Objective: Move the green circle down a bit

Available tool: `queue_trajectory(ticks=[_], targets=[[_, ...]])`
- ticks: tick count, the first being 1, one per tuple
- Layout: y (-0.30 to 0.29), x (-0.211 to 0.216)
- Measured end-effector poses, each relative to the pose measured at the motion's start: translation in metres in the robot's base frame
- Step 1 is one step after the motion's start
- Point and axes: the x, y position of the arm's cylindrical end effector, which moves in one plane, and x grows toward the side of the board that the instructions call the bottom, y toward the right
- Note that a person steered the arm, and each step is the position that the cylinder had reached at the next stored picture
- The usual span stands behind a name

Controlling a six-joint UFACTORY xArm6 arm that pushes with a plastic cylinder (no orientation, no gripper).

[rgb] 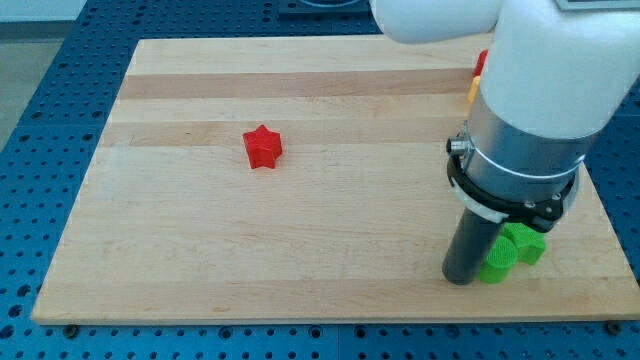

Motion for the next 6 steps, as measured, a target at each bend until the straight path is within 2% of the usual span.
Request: queue_trajectory(ticks=[2,5,6], targets=[[0.000,-0.060],[0.021,-0.053],[0.021,-0.029]])
